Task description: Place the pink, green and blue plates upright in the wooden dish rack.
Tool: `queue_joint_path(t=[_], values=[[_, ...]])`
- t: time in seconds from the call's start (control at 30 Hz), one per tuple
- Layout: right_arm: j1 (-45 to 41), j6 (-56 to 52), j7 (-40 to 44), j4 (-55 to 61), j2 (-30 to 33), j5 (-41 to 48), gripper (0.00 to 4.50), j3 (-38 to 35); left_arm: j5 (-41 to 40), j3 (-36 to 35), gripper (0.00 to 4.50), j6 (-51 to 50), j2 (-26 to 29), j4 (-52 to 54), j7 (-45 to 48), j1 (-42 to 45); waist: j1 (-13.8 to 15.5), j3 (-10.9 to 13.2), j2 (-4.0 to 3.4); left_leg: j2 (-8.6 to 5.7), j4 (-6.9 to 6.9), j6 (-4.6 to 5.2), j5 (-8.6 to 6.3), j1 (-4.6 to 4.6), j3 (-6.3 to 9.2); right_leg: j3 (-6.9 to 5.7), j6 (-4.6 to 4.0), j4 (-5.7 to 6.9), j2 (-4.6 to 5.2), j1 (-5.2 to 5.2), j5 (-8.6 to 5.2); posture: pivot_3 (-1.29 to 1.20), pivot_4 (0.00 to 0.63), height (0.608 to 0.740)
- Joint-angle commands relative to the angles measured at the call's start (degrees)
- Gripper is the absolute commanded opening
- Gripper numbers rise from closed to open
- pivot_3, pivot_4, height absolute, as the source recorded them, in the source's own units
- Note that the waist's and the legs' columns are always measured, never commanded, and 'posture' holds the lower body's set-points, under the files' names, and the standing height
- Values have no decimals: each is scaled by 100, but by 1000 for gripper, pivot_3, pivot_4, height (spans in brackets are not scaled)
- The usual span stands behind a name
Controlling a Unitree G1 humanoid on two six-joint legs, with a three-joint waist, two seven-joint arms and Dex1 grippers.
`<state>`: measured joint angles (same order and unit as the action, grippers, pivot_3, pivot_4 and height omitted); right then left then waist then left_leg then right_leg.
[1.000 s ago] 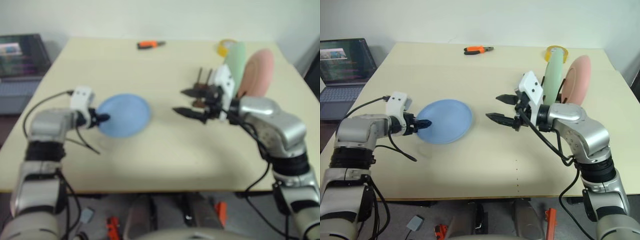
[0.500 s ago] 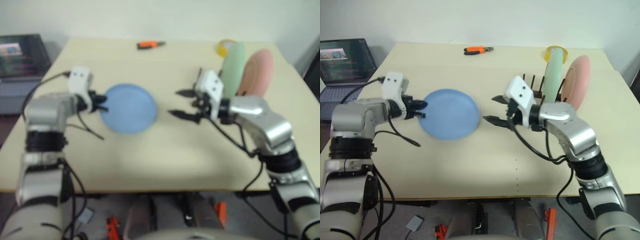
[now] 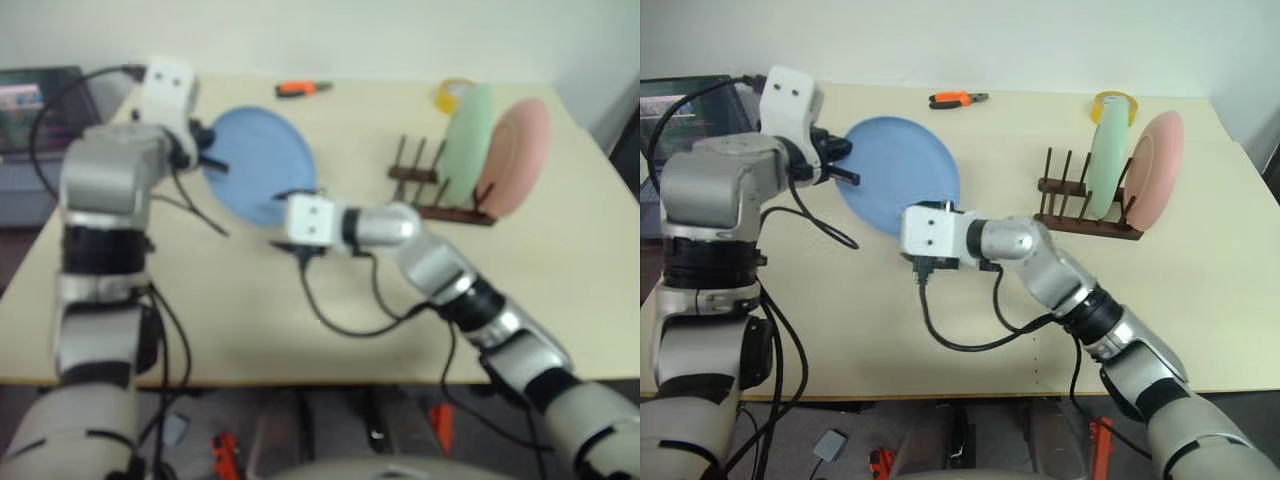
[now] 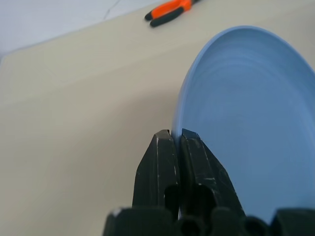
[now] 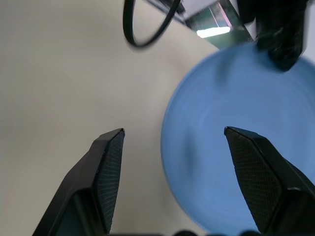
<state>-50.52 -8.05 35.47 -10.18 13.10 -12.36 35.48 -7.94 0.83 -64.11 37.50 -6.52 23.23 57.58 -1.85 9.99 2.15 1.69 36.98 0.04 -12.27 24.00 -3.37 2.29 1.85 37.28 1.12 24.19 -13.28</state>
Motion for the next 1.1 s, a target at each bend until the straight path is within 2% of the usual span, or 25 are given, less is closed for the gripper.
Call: queue_joint_path(t=[0.03,0.37,0.47,0.6,0.73,0.77,1.1], values=[[-208,559,-387,-465,-143,-554,3475,56,-80,-117,20,-361,40,539,17,217,-1,0,0,0,0,0,0,-3,0,1,0,1,0,0,0,0,150,740],[-204,965,-593,-1249,-620,-965,3475,-65,-276,-305,20,-1055,243,1091,58,234,-19,0,0,-2,0,-4,1,-12,1,3,-7,42,0,8,-5,0,150,740],[-222,1047,-707,-1417,-738,-961,2873,-164,-311,-320,0,-1163,302,1185,68,176,-22,1,1,-2,0,-15,8,-16,6,1,-9,52,0,8,-6,0,150,740],[-244,1150,-744,-1568,-775,-1000,1550,-229,-483,-536,0,-1368,224,1219,72,210,-36,1,1,-1,1,-26,16,-20,8,1,-8,61,-2,8,-6,0,150,740],[-248,1189,-828,-1604,-732,-1055,159,-294,-466,-432,0,-1308,287,1169,39,105,-52,1,1,-1,1,-29,17,-21,11,0,-8,63,-3,8,-7,0,150,740],[-241,1197,-831,-1601,-714,-1057,29,-318,-473,-424,0,-1295,285,1170,28,91,-53,1,1,-1,0,-29,17,-21,10,2,-8,63,-3,9,-7,0,150,740],[-193,1457,-998,-1502,-620,-1106,29,-492,-475,-242,0,-972,324,1040,119,101,-53,1,2,-1,0,-30,18,-20,10,1,-10,63,-3,9,-6,0,150,740]])
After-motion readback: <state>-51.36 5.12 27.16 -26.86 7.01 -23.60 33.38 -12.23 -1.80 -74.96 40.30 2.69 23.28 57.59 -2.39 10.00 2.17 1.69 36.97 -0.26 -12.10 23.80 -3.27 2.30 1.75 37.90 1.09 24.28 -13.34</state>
